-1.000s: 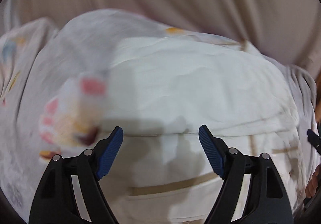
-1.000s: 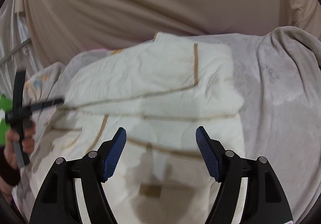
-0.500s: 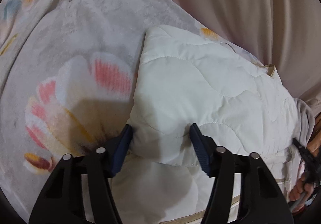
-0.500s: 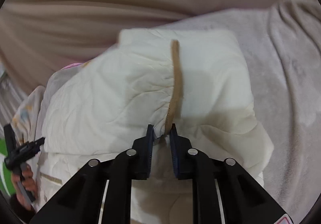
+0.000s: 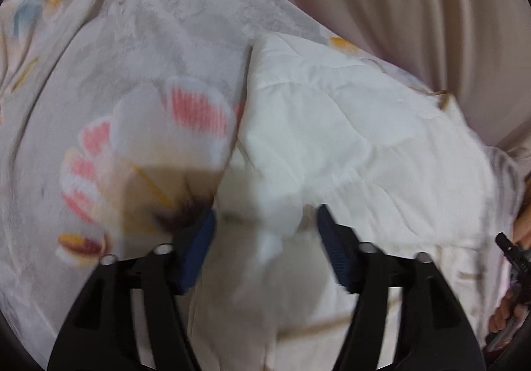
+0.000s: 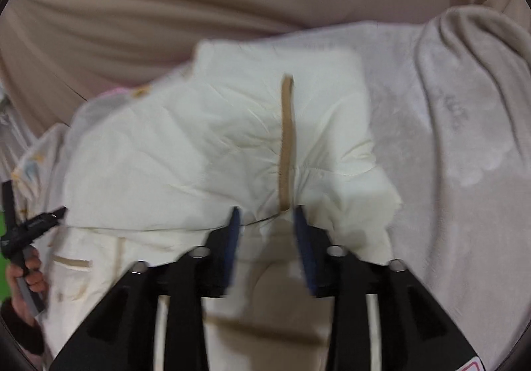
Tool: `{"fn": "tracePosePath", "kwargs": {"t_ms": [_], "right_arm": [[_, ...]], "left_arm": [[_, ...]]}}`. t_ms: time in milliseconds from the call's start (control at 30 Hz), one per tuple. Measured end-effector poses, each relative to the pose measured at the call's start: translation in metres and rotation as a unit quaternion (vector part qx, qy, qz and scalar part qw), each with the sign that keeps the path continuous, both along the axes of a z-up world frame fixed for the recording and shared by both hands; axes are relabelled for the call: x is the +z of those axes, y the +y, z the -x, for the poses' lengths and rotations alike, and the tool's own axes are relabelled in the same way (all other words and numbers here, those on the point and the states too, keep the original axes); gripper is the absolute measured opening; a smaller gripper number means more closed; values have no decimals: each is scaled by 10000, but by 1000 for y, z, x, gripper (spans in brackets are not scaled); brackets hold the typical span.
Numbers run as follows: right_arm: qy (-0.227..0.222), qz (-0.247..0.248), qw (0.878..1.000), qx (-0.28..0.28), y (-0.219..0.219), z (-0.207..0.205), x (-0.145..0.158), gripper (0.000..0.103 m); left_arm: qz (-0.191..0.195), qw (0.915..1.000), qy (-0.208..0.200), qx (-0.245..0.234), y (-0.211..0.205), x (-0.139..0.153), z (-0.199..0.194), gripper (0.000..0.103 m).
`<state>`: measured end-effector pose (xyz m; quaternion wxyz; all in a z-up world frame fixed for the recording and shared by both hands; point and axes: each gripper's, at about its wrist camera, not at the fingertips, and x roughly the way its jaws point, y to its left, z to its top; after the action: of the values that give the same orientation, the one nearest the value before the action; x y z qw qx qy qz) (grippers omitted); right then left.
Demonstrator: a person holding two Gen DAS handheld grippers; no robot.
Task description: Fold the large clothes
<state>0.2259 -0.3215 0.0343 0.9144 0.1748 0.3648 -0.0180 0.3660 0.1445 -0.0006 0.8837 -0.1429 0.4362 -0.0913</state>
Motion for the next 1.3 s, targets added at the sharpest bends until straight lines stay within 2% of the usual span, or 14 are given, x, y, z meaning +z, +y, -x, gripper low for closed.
{"fn": "tracePosePath", "kwargs": {"t_ms": [33, 100, 200, 333, 433, 500, 567, 600, 633, 700, 867, 1033, 1167, 1300], "right_arm": [[-78, 112, 9999, -29, 0, 20, 8, 73], [39, 262, 9996, 54, -2, 60, 11, 78], [412, 197, 9989, 88, -5, 115, -9, 82], [708, -344, 9969, -22, -3, 181, -48, 84], [823, -801, 9933, -136, -3, 196, -71, 84], [682, -713, 9949, -227, 2, 198, -72, 85], [693, -560, 9959, -134, 12, 195, -68, 59], [693, -546, 9961, -76, 16, 196, -66, 31], [694, -549, 9961, -69, 19, 196, -63, 18], [580, -510, 9969, -151, 20, 203, -52, 11], [-21, -742, 9972, -7, 18, 247, -16, 8], [21, -496, 9986, 201, 37, 317, 4, 7], [453, -422, 9980, 137, 46, 375, -20, 8], [1000, -407, 9941, 116, 52, 400, -54, 9]], "left_arm": [[184, 9998, 4, -50, 7, 3, 14, 85], [403, 9990, 0, -201, 18, 4, 40, 91], [456, 9974, 151, -535, 27, -6, 91, 91], [467, 9960, 369, -668, 34, -26, 132, 91], [381, 9953, 513, -725, 30, -39, 142, 87], [98, 9966, 431, -698, 22, -43, 149, 80], [-344, 9958, 276, -809, 10, -40, 156, 63], [-457, 9950, 234, -858, 6, -37, 159, 50], [-636, 9941, 152, -869, 3, -33, 165, 32], [-916, 9918, -8, -896, -1, -23, 173, 15], [-878, 9901, -113, -1091, 10, 4, 206, 10], [-863, 9868, -144, -1367, 32, 16, 275, 10], [-867, 9863, 221, -1388, 53, -11, 327, 10], [-578, 9897, 513, -1209, 70, -43, 351, 10]]}}
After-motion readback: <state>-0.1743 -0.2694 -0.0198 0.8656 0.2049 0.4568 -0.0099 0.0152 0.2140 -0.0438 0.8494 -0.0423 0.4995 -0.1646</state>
